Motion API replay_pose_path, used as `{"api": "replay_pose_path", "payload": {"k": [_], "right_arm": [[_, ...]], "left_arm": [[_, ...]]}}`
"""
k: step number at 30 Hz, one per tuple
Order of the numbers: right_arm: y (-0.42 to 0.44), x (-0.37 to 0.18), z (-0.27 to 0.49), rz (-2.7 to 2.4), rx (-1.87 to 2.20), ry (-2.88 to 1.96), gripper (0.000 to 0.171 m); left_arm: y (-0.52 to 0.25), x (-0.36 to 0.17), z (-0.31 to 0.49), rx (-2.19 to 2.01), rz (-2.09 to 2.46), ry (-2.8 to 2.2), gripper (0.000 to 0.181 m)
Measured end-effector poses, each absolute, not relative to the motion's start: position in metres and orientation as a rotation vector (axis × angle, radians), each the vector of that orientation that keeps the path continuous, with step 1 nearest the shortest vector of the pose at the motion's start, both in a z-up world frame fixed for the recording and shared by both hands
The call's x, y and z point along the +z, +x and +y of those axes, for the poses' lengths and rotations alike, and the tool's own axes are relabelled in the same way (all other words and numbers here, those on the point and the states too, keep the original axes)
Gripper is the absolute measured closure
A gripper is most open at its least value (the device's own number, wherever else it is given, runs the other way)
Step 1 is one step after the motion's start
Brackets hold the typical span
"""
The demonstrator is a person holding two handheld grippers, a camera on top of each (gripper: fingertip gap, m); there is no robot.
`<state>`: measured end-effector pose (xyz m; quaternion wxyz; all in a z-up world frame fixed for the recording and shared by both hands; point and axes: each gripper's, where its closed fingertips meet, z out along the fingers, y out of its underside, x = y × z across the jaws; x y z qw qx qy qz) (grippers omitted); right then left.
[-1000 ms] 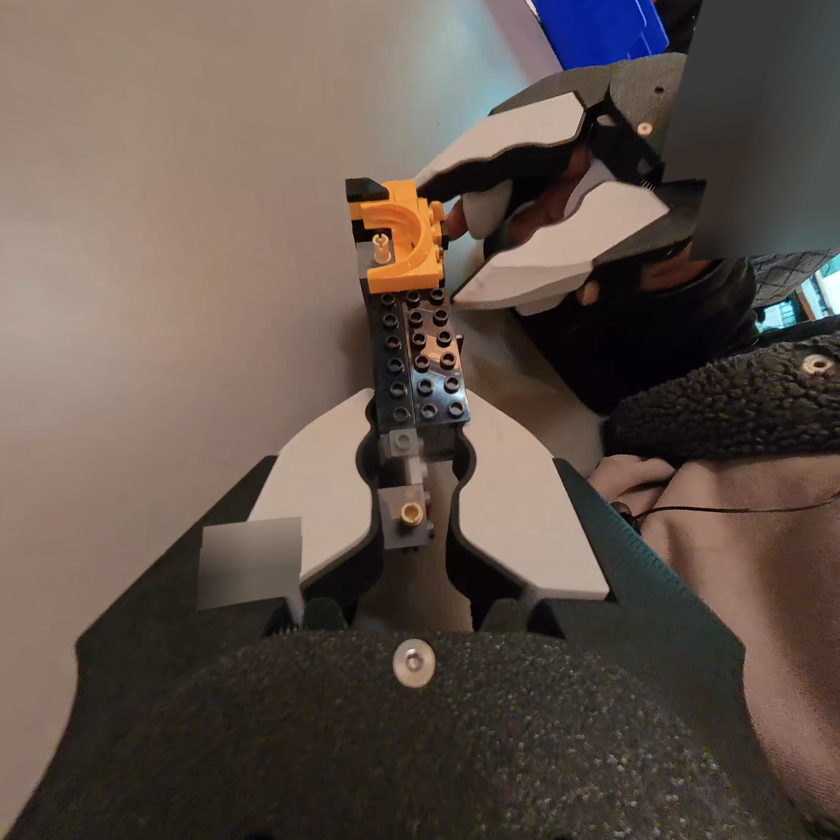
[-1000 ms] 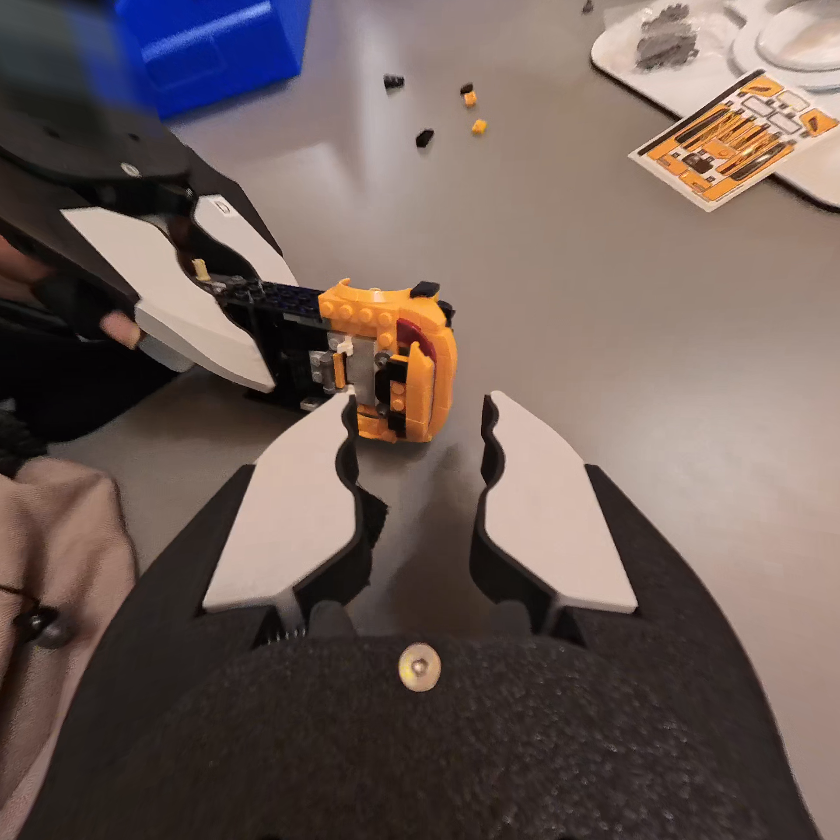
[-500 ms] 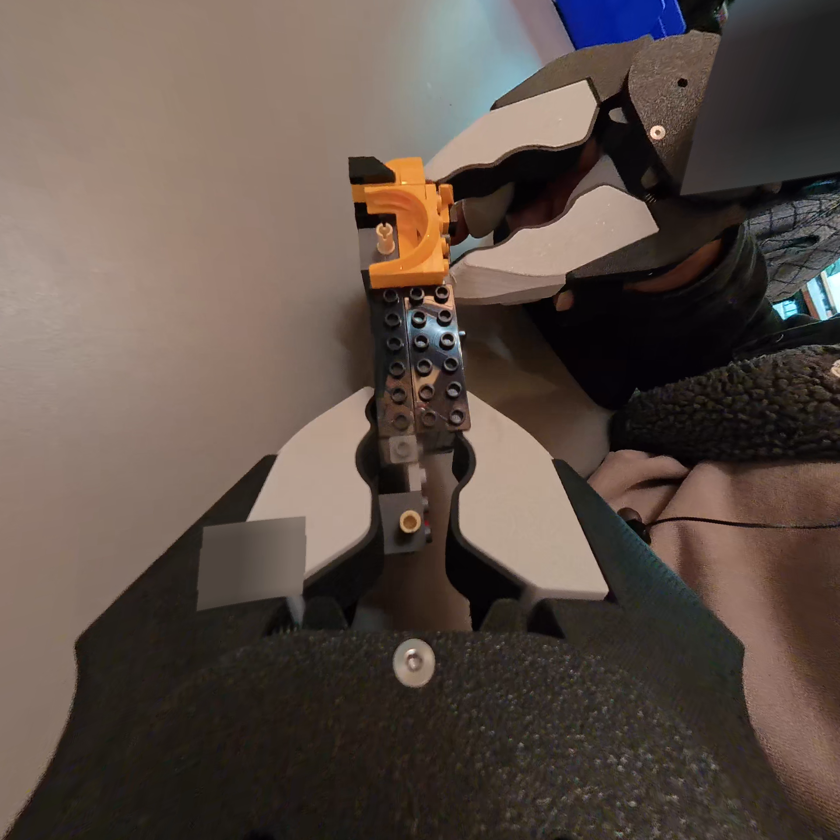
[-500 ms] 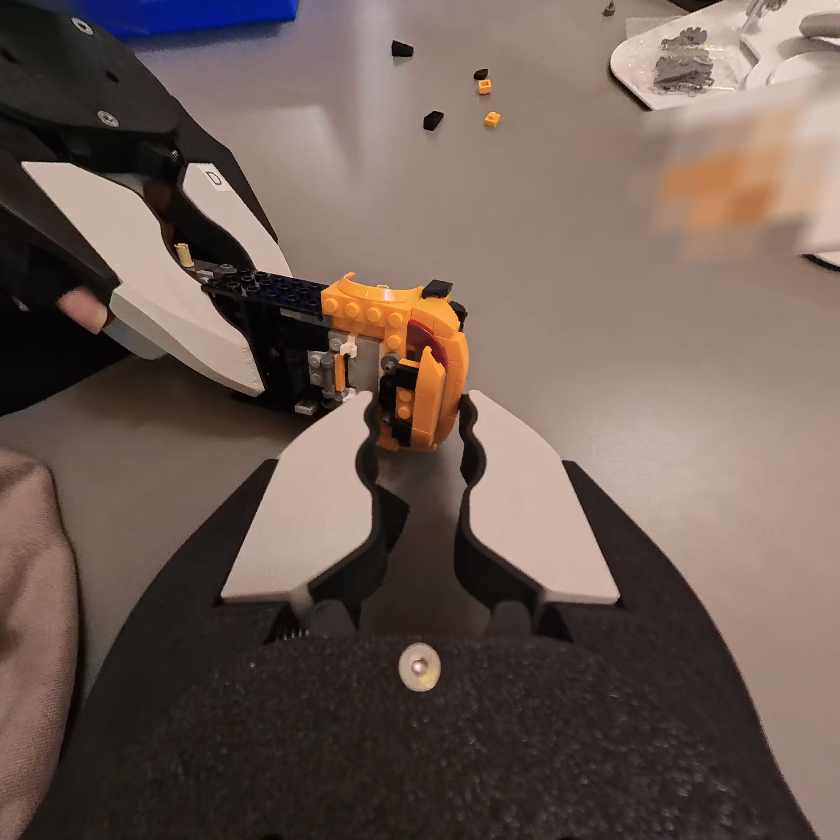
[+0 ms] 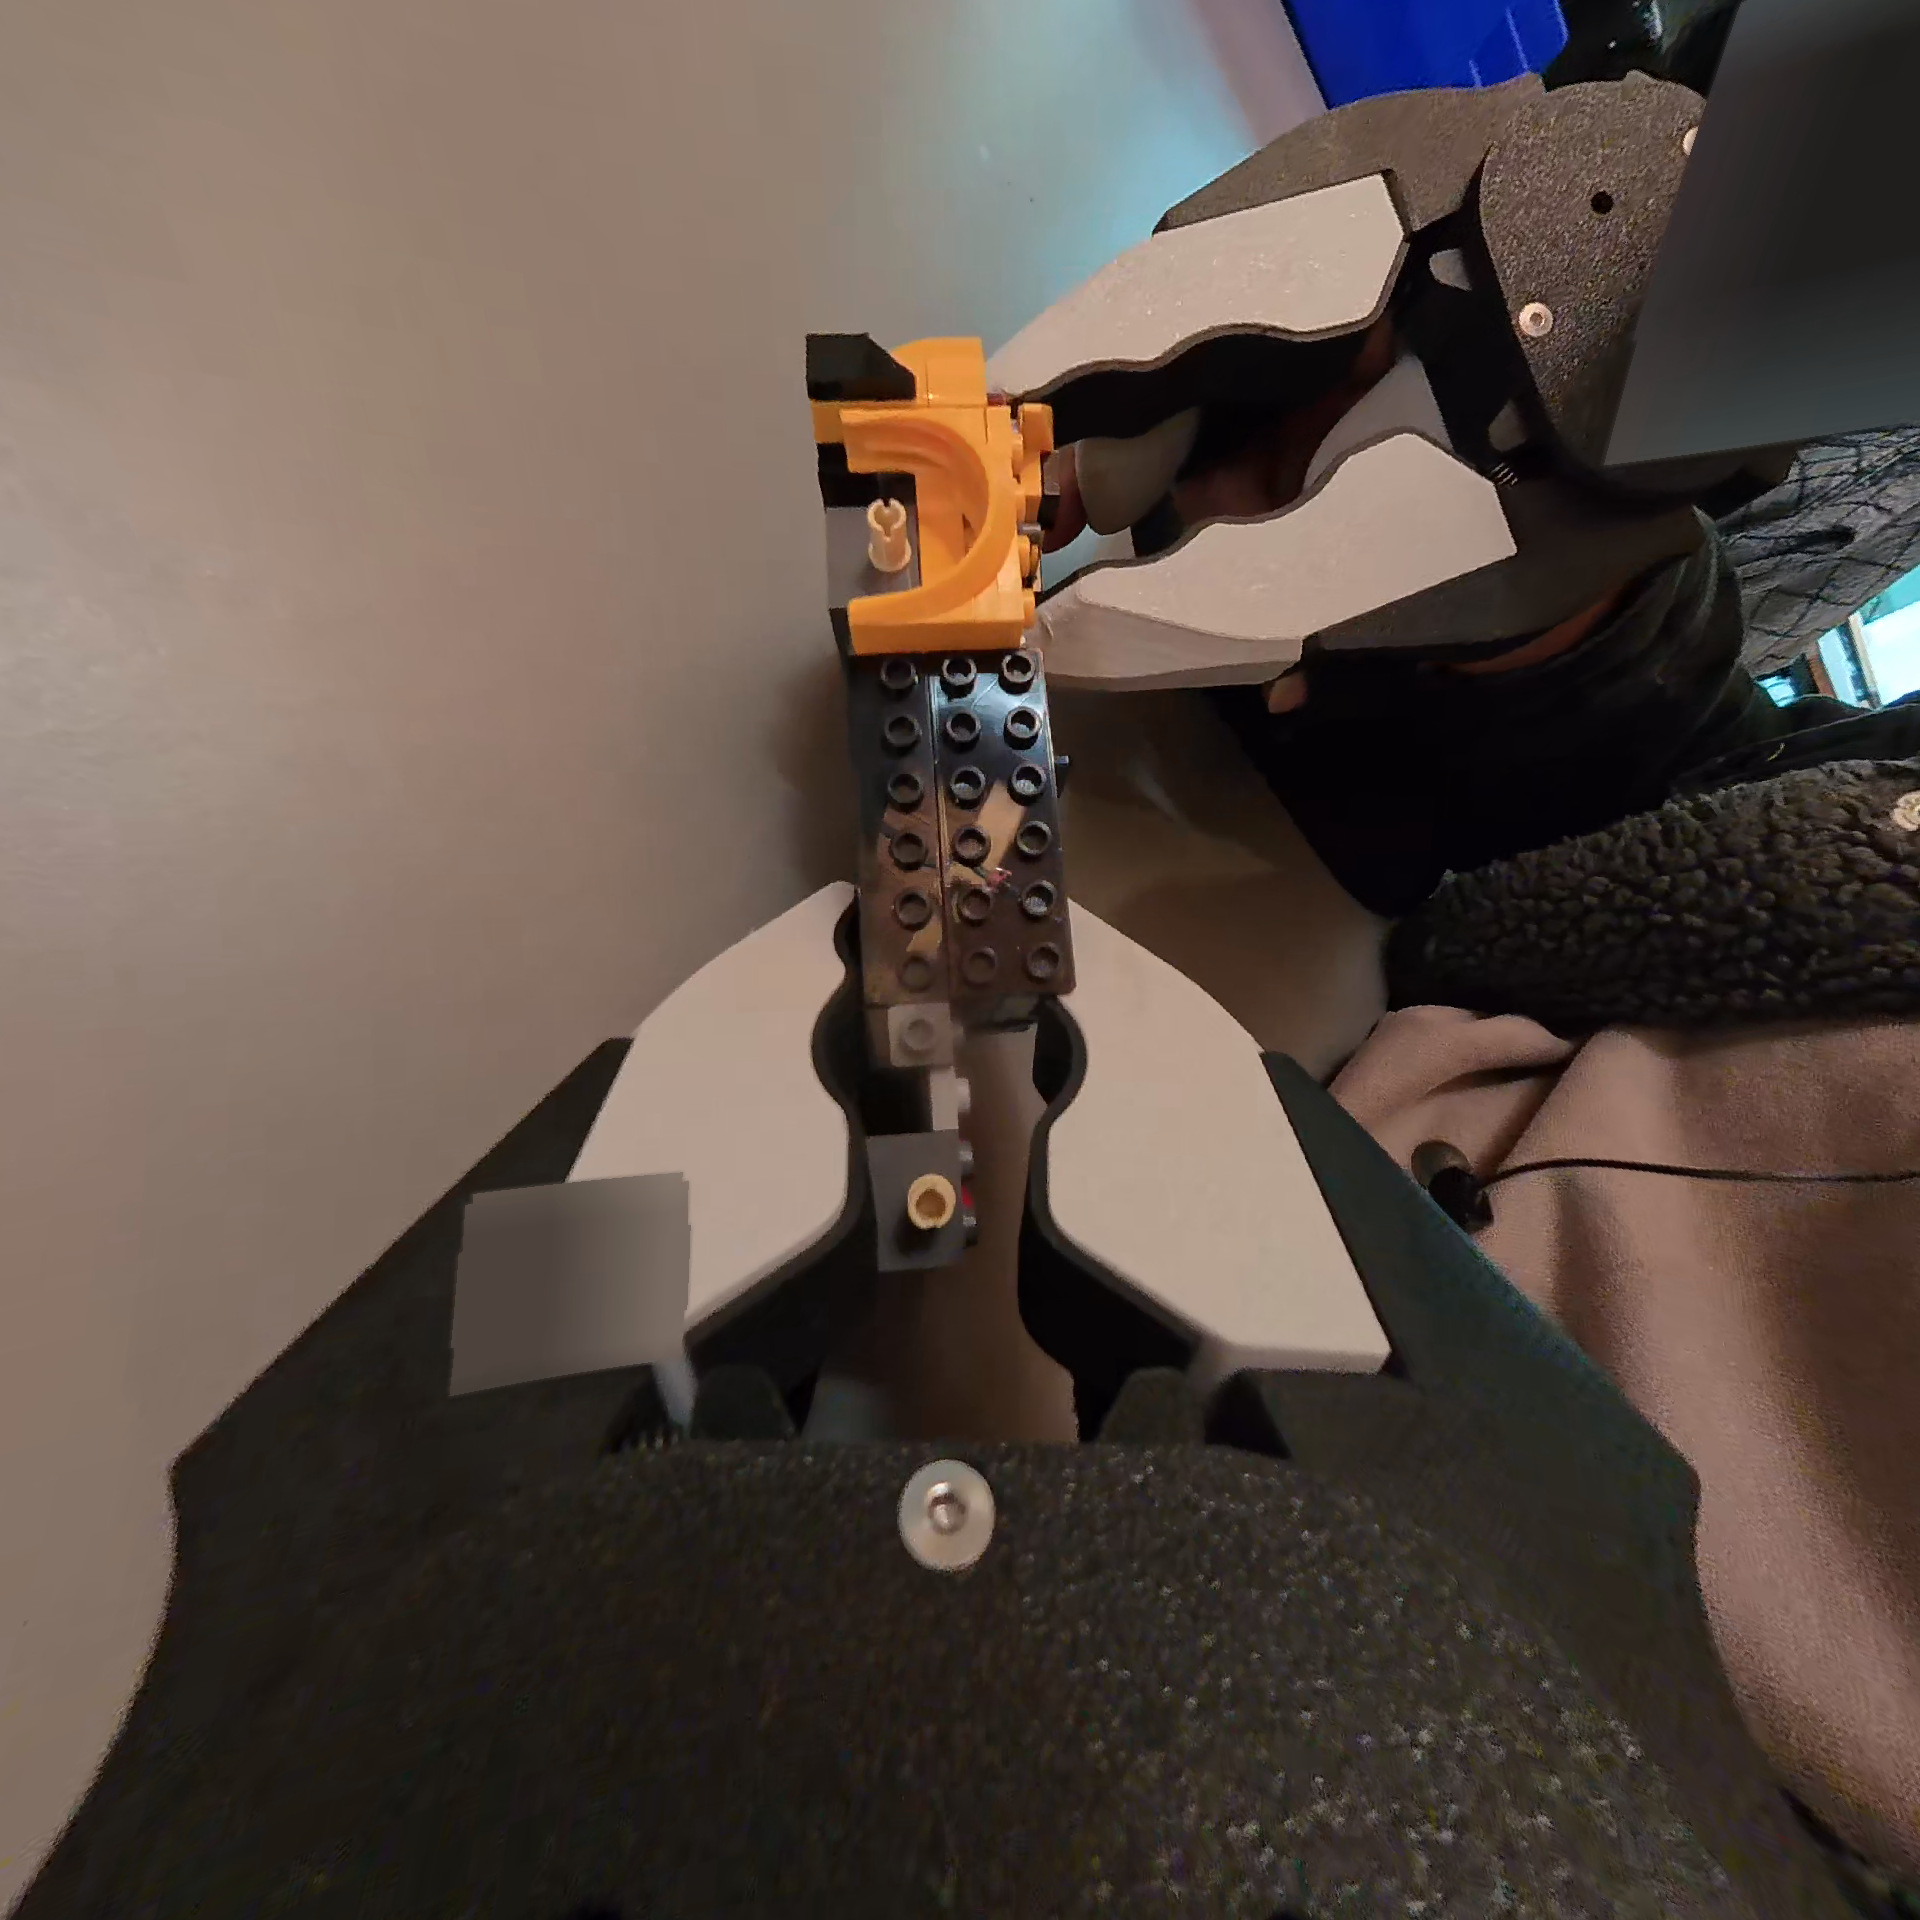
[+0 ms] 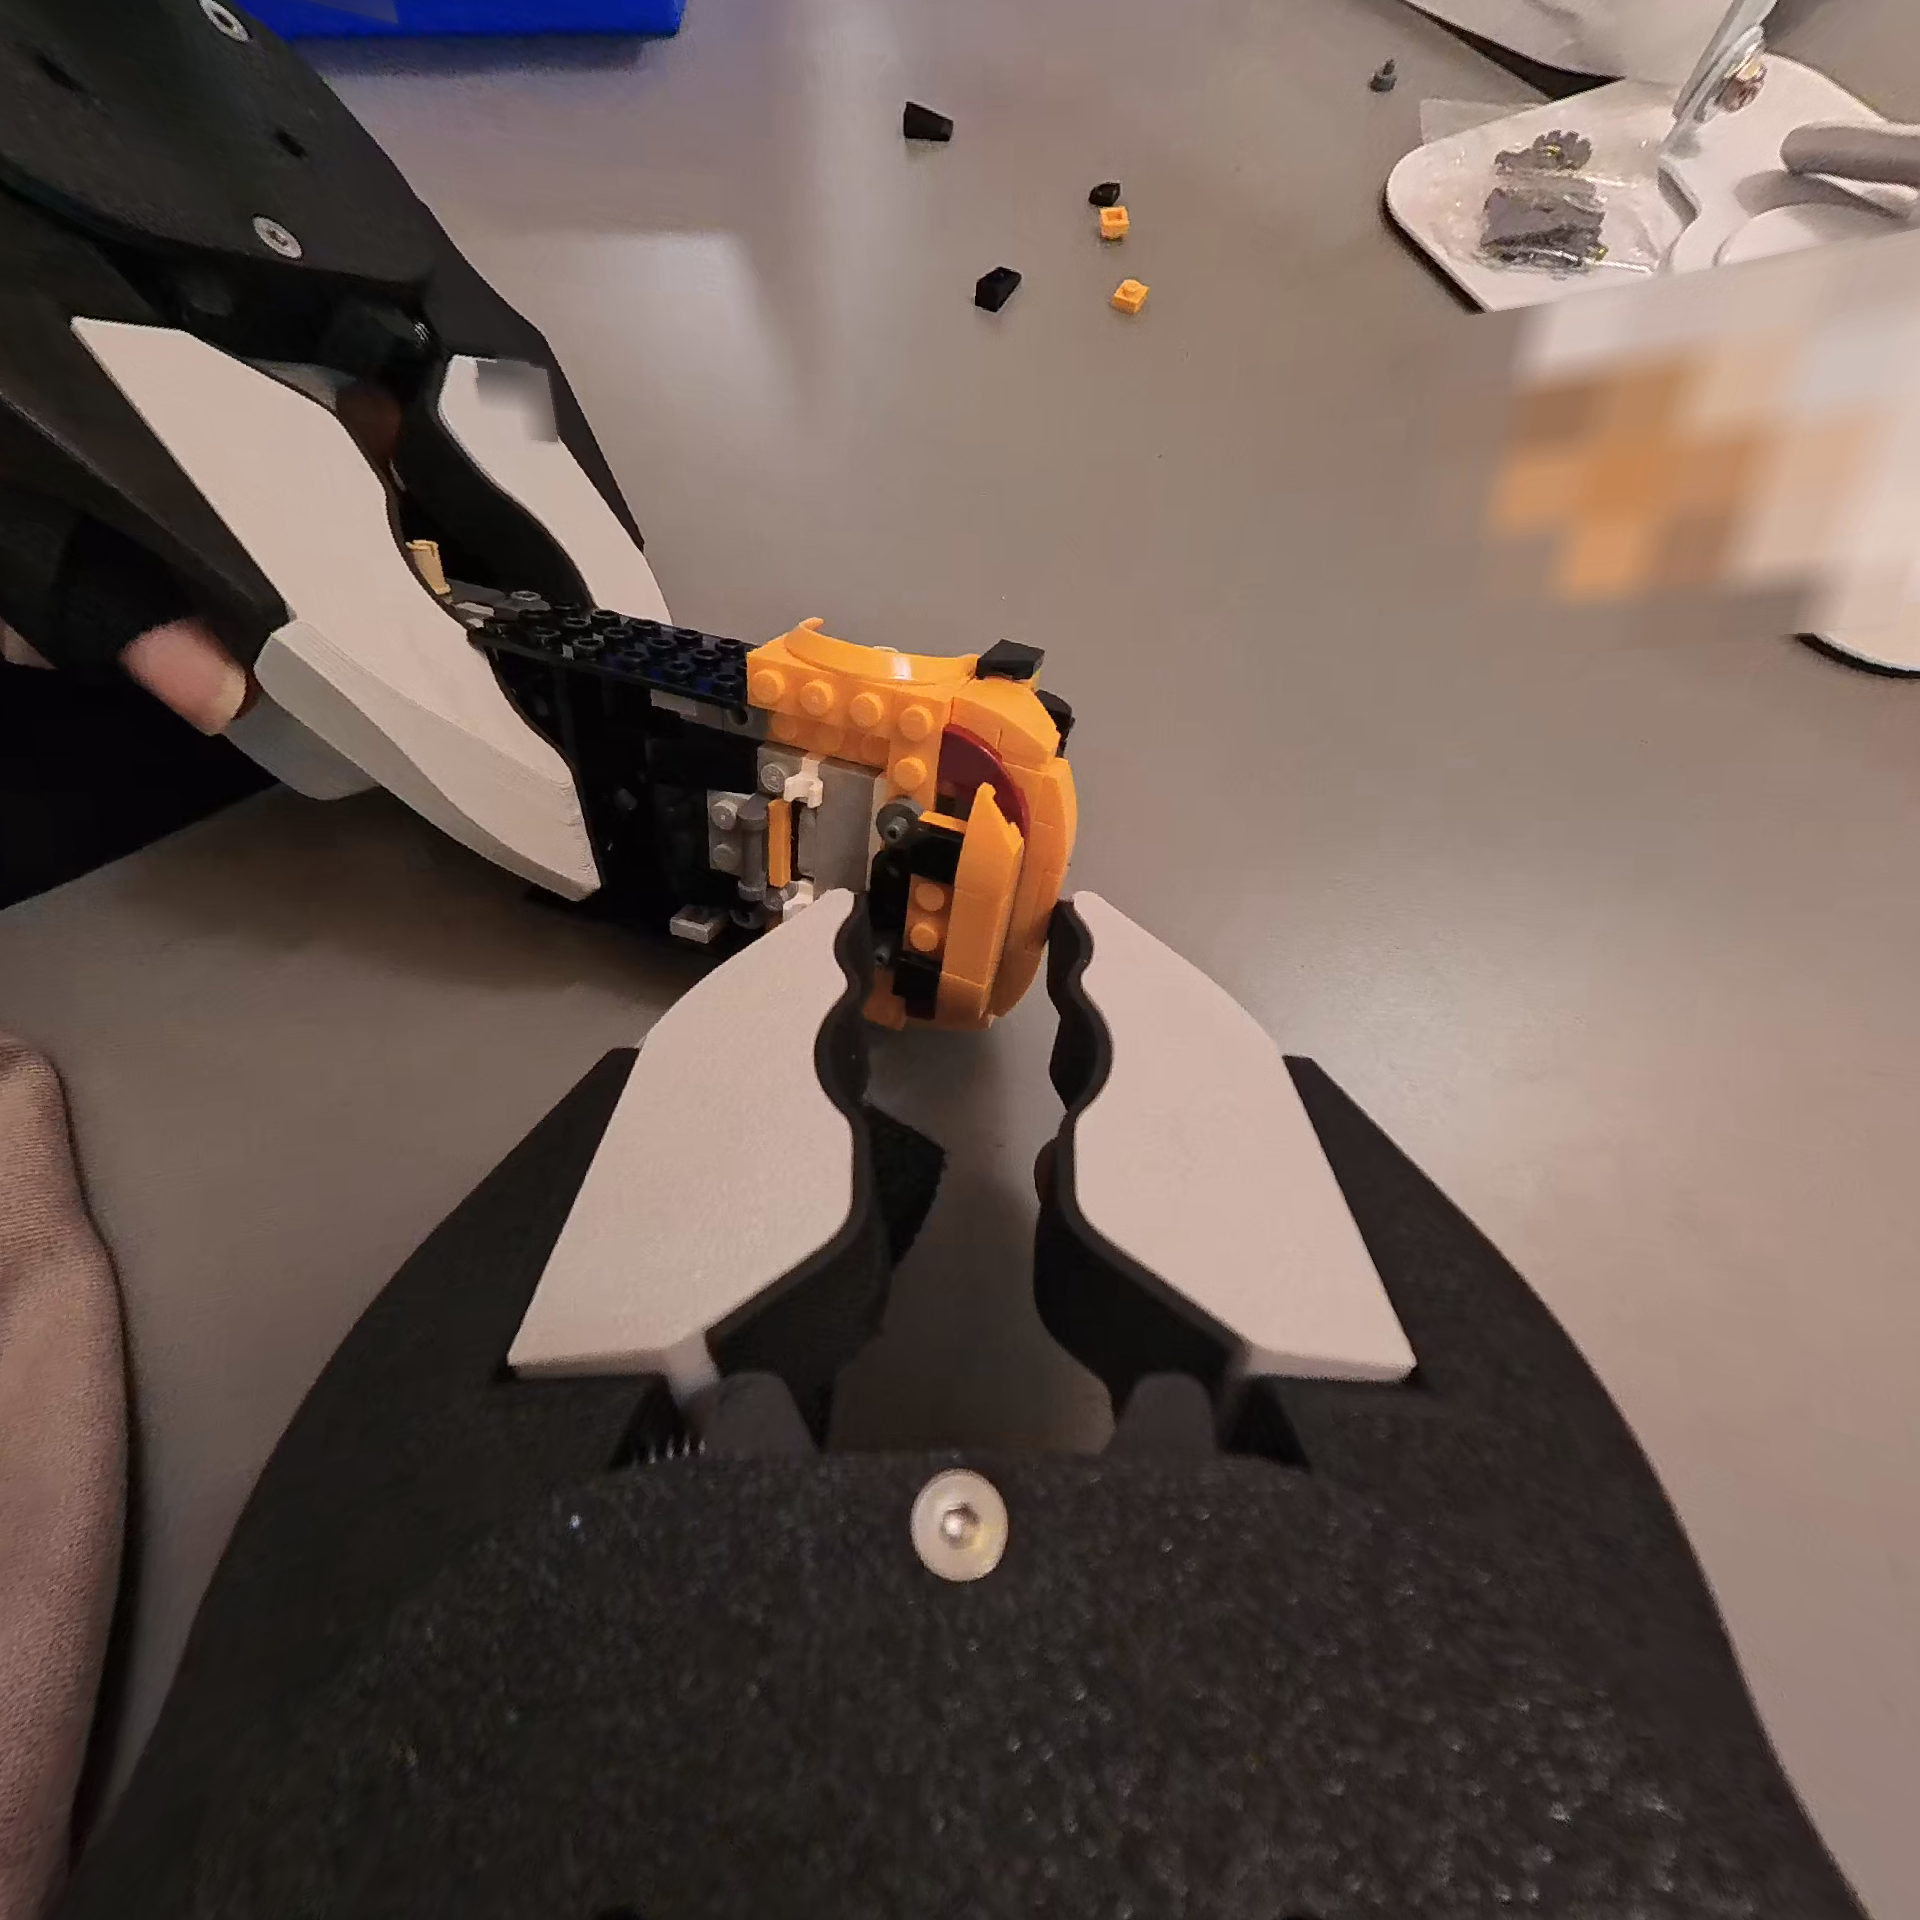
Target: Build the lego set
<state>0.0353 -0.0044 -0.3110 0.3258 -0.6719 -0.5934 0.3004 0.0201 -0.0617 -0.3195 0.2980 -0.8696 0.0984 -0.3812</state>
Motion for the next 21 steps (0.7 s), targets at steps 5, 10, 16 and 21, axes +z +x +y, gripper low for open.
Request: {"api": "replay_pose_path", "payload": {"k": [5,10,16,21], "right_arm": [[0.035,-0.310,-0.004,-1.536,0.857,-1.788,0.139],[0.033,-0.298,-0.008,-1.516,1.016,-1.752,0.126],[0.034,-0.298,-0.011,-1.587,1.006,-1.704,0.129],[0.038,-0.300,-0.012,-1.685,0.952,-1.612,0.135]], "left_arm": [[0.022,-0.317,-0.062,-1.020,0.278,-2.294,0.153],[0.025,-0.314,-0.063,-0.934,0.357,-2.270,0.153],[0.026,-0.320,-0.064,-0.729,0.474,-2.291,0.153],[0.026,-0.324,-0.066,-0.572,0.592,-2.281,0.153]]}}
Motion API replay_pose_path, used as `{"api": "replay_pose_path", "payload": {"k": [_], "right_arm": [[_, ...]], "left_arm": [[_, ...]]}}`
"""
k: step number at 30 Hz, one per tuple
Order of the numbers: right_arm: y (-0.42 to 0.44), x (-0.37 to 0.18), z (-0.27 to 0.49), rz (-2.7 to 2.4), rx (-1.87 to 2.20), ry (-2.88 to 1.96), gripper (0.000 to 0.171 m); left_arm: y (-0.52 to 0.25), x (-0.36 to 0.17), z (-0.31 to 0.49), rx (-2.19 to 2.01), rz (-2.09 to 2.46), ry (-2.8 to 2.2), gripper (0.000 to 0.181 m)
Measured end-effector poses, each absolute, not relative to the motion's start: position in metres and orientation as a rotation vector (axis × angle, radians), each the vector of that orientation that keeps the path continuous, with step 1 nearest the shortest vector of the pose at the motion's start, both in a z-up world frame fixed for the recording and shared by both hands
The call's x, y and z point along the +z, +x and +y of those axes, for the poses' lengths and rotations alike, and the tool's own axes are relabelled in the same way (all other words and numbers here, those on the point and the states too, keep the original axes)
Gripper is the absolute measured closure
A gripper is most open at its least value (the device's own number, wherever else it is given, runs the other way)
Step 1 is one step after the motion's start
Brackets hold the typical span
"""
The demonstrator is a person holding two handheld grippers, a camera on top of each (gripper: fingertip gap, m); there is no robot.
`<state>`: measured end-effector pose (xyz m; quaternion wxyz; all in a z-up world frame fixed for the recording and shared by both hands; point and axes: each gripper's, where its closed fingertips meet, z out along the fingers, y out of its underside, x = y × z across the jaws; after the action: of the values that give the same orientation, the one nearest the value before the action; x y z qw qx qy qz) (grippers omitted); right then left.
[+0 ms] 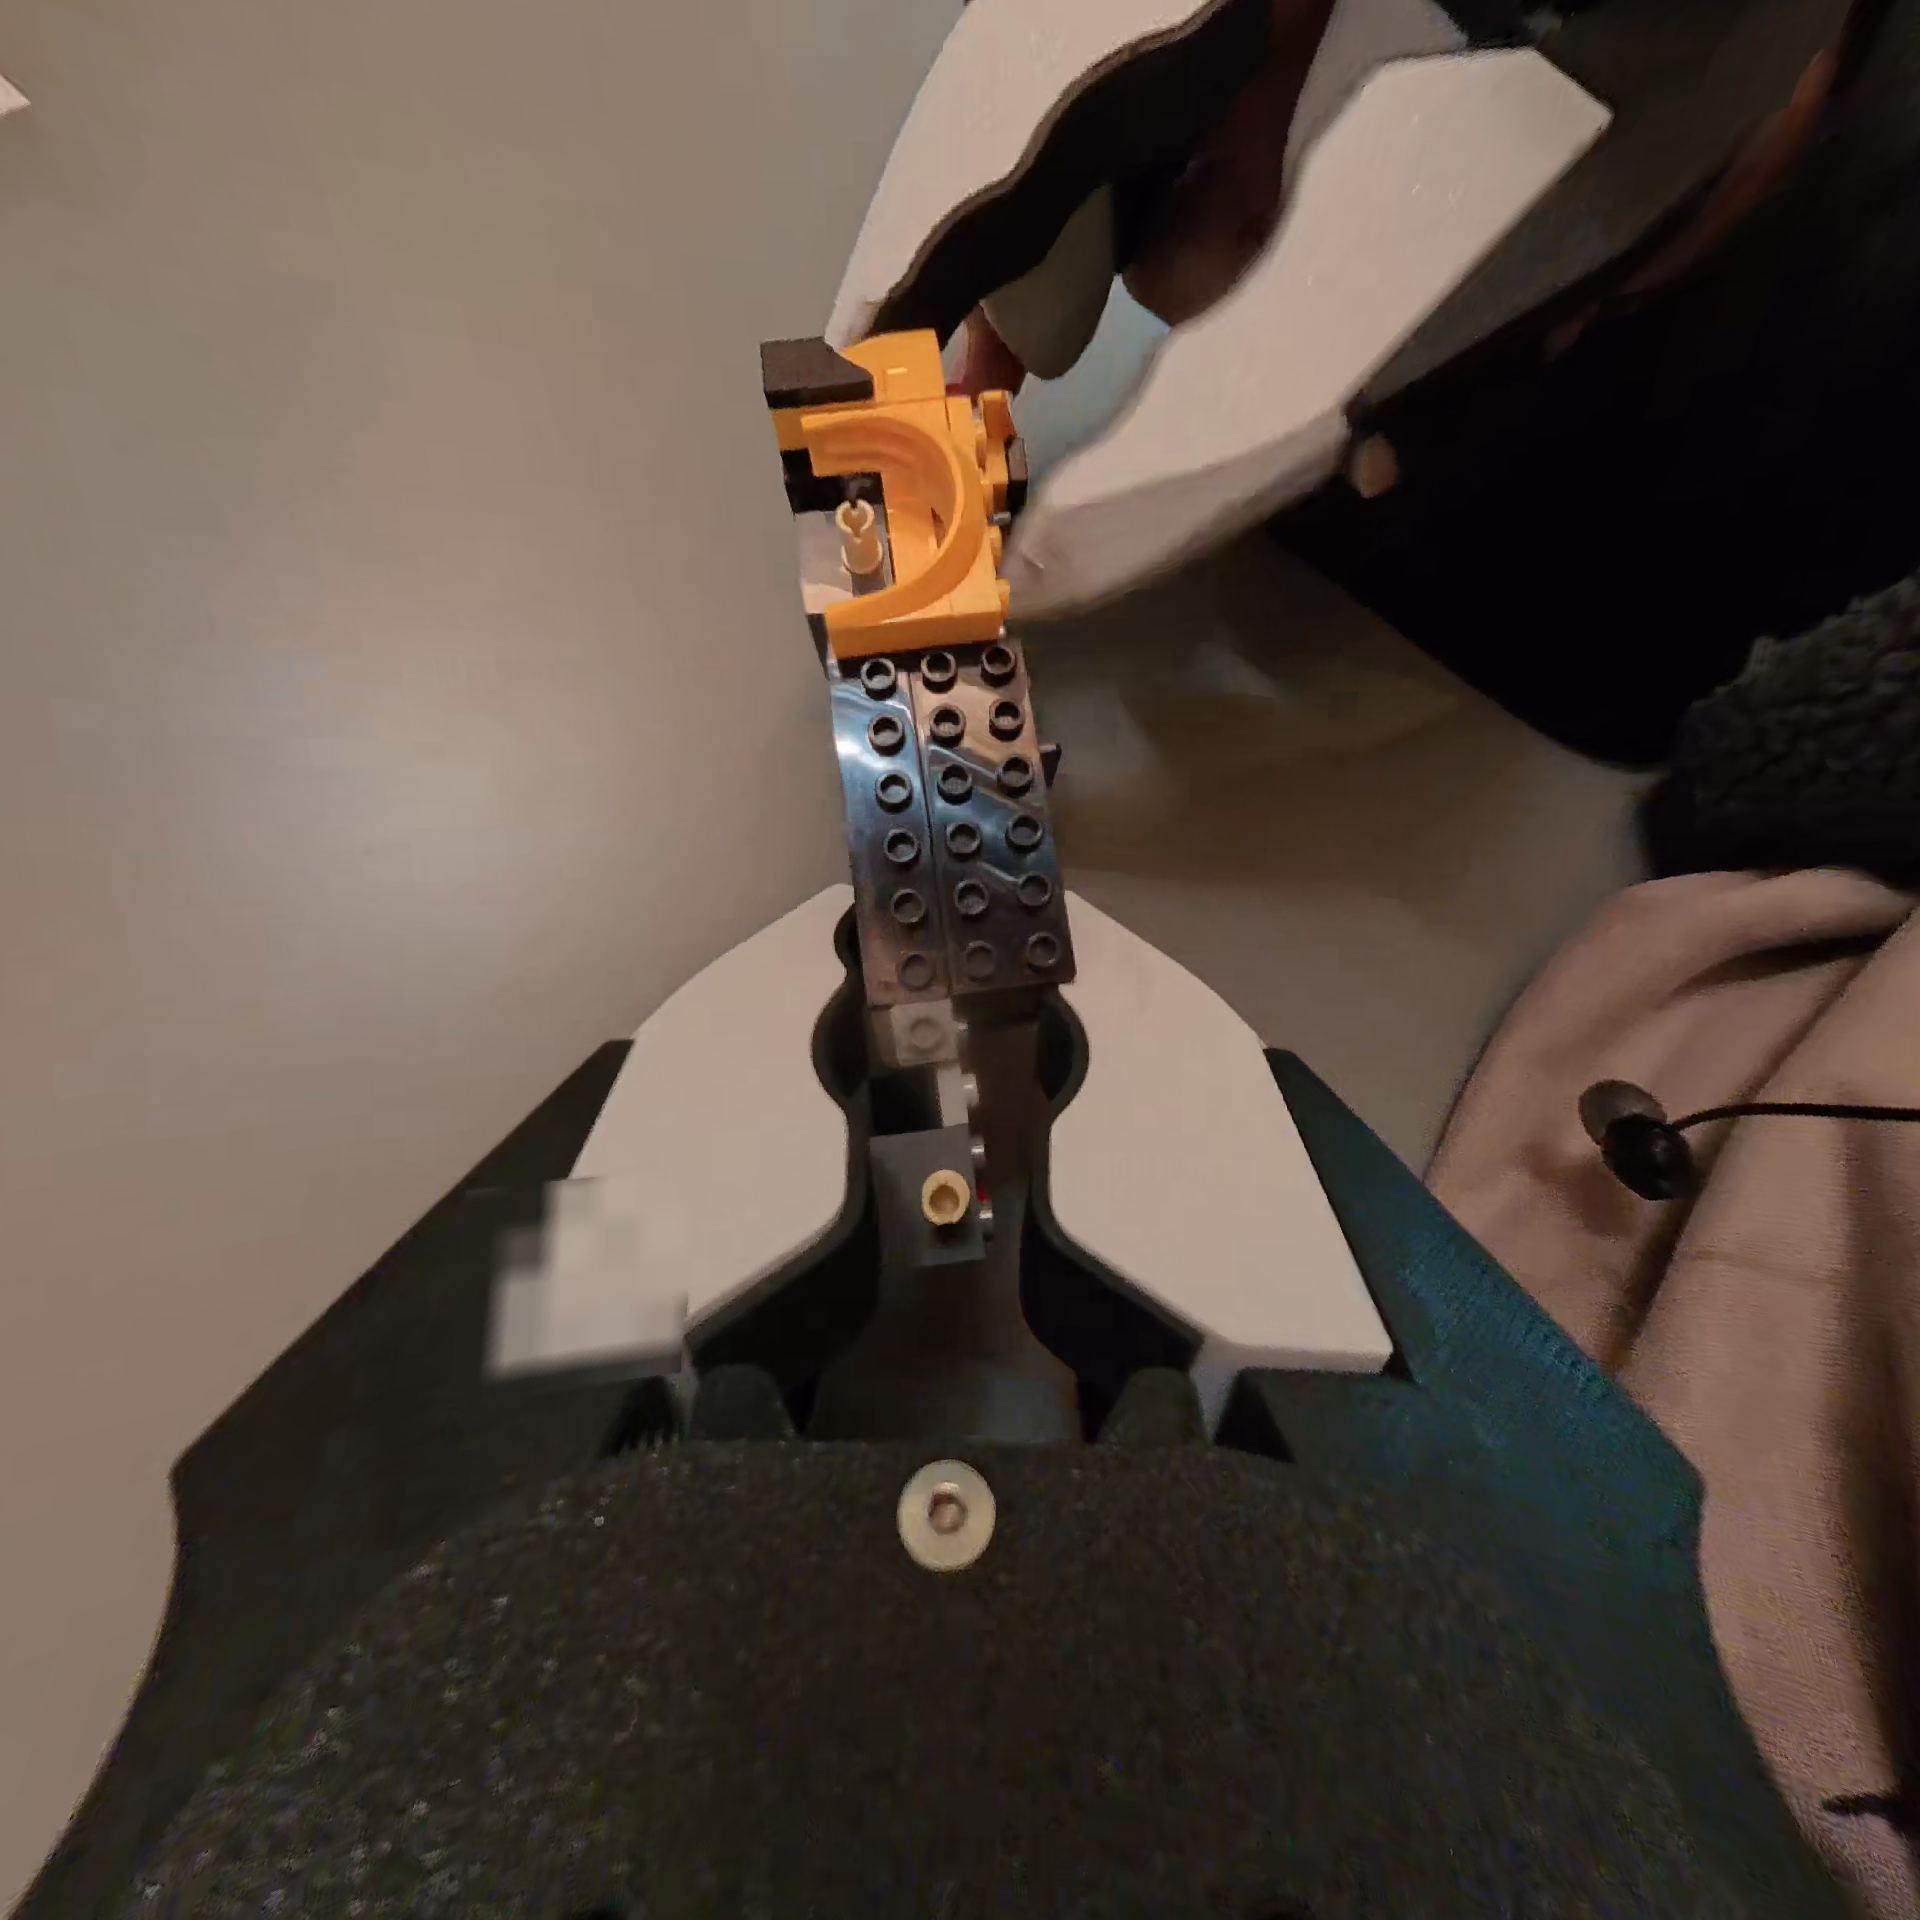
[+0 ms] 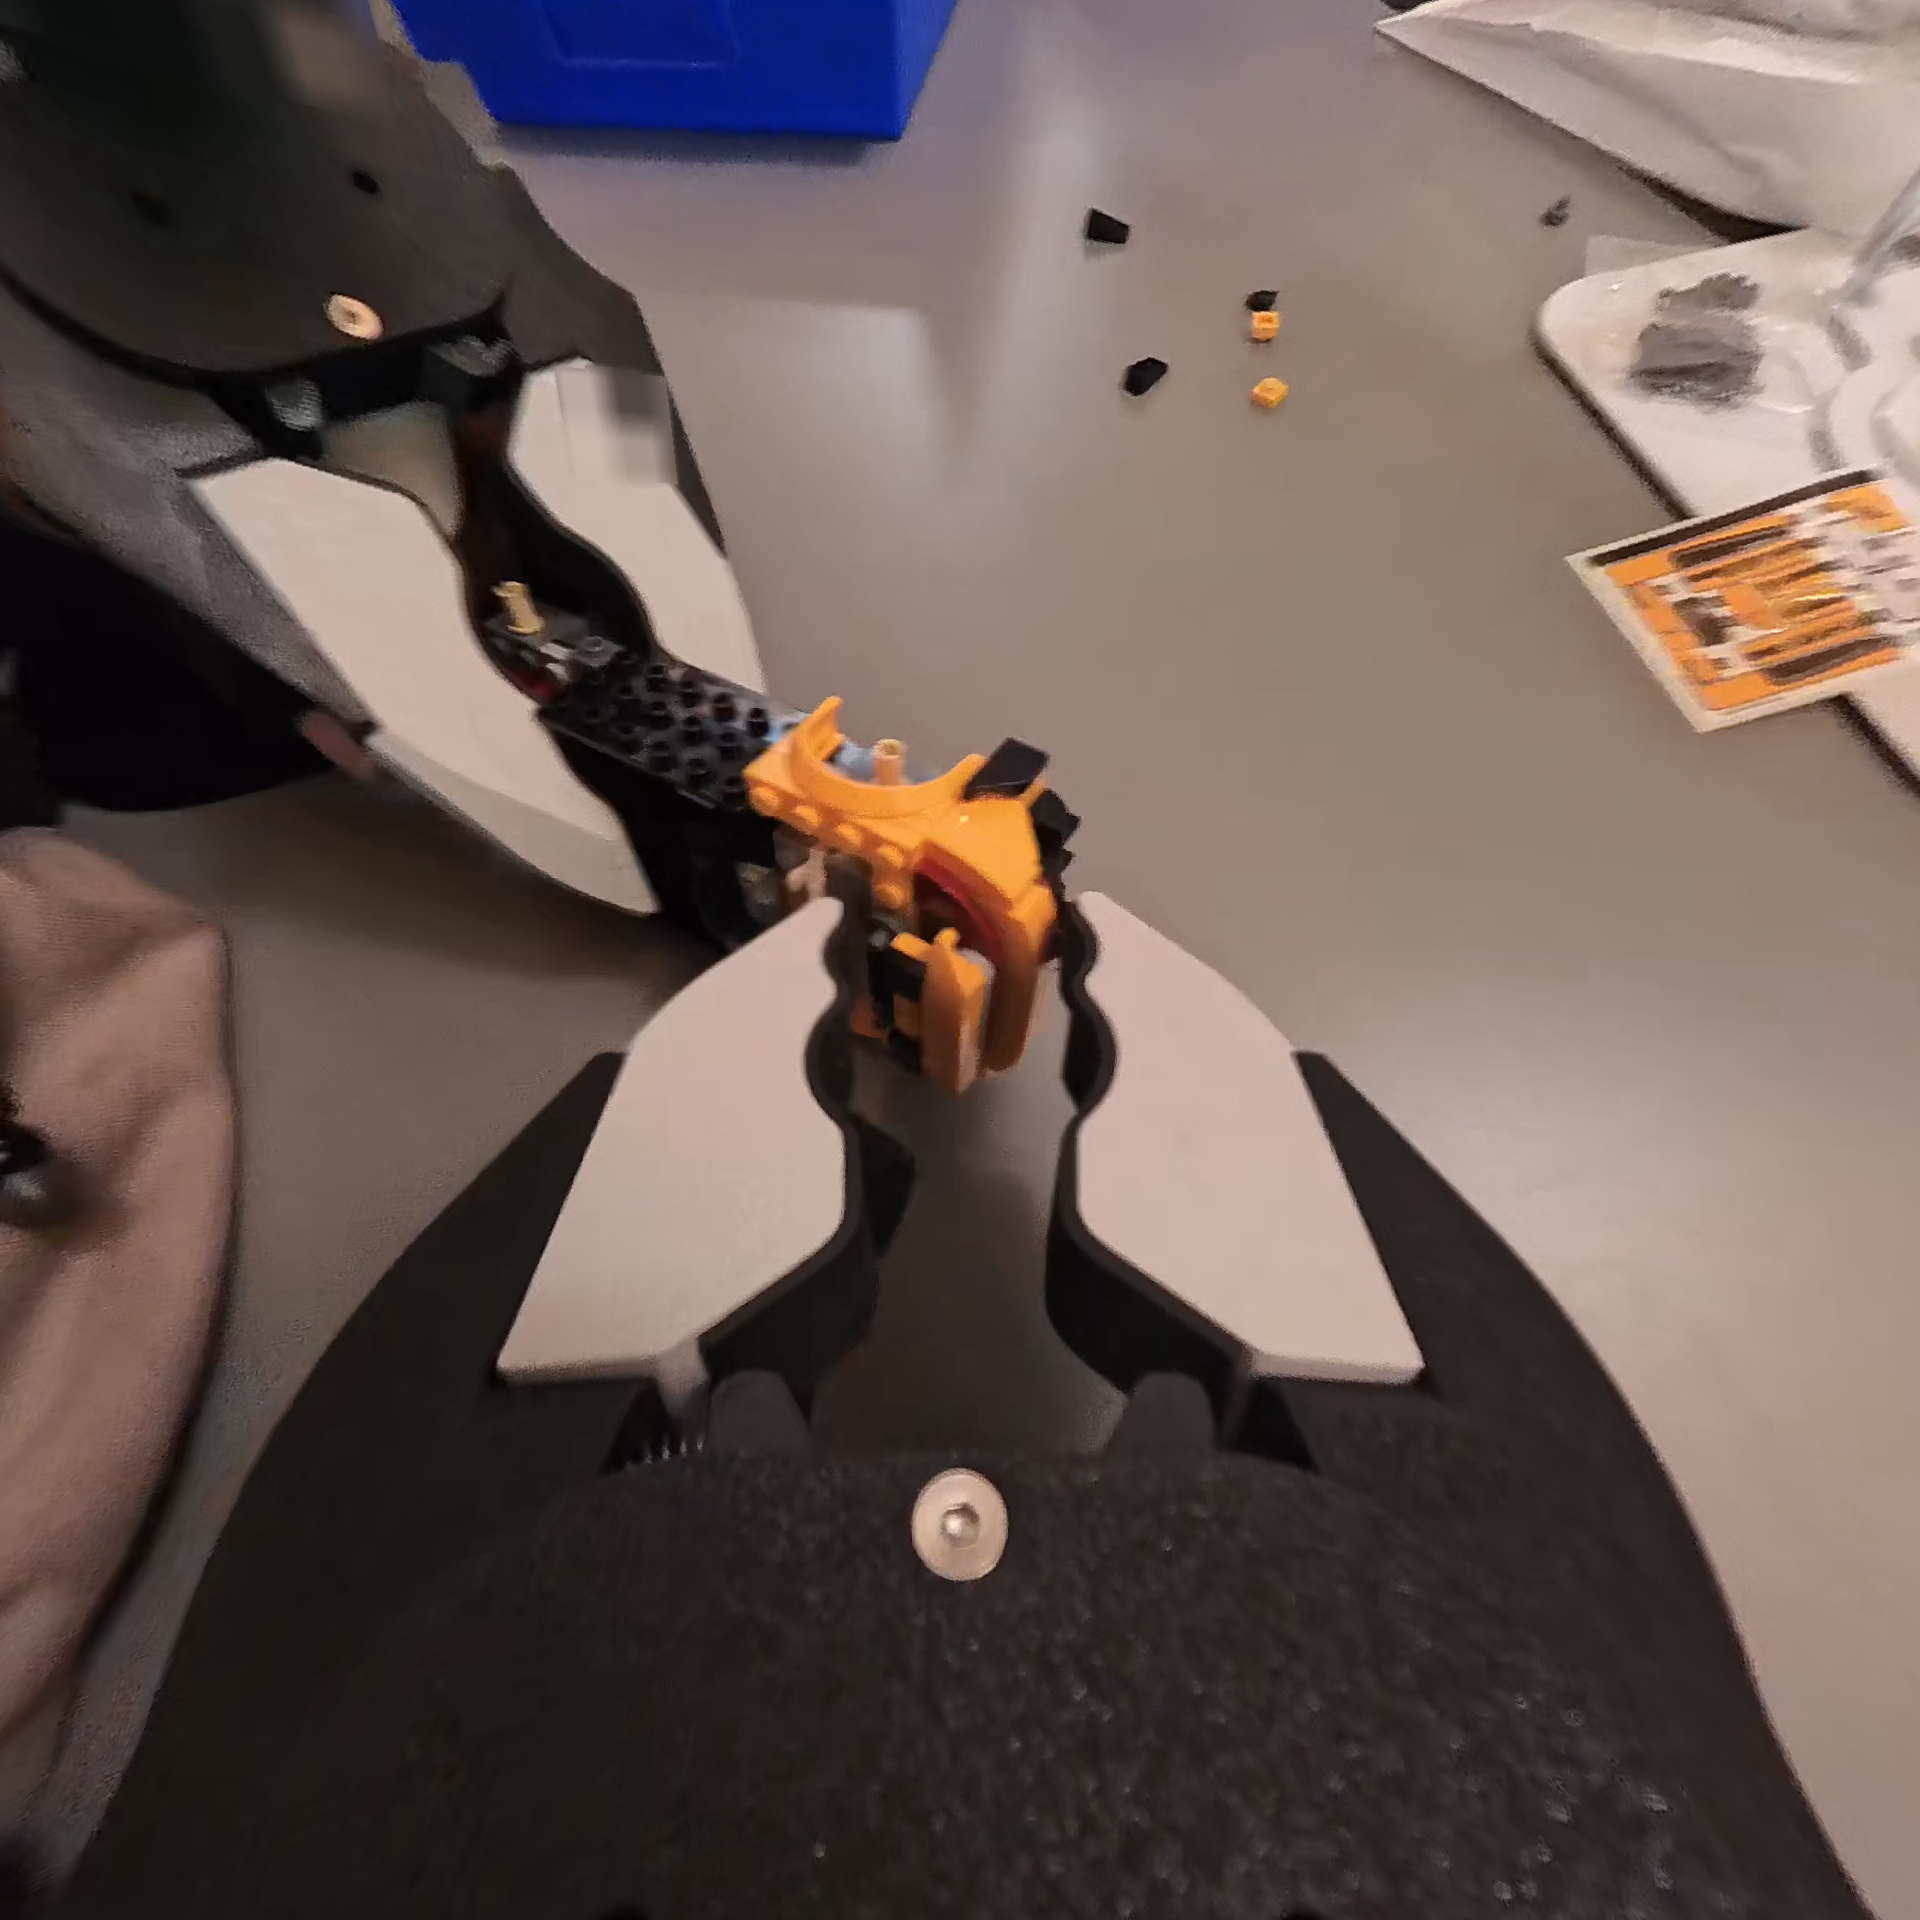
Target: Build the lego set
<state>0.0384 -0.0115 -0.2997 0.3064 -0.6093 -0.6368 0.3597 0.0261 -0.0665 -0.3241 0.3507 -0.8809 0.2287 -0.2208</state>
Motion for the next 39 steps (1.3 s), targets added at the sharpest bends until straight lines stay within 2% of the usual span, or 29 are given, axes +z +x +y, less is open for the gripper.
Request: {"api": "replay_pose_path", "payload": {"k": [26,39], "right_arm": [[0.038,-0.302,-0.020,-1.756,0.814,-1.446,0.137],[0.063,-0.291,-0.037,-1.856,1.071,-1.445,0.123]], "left_arm": [[0.025,-0.327,-0.074,-0.435,0.753,-2.251,0.151],[0.016,-0.323,-0.062,0.348,1.180,-1.912,0.153]]}}
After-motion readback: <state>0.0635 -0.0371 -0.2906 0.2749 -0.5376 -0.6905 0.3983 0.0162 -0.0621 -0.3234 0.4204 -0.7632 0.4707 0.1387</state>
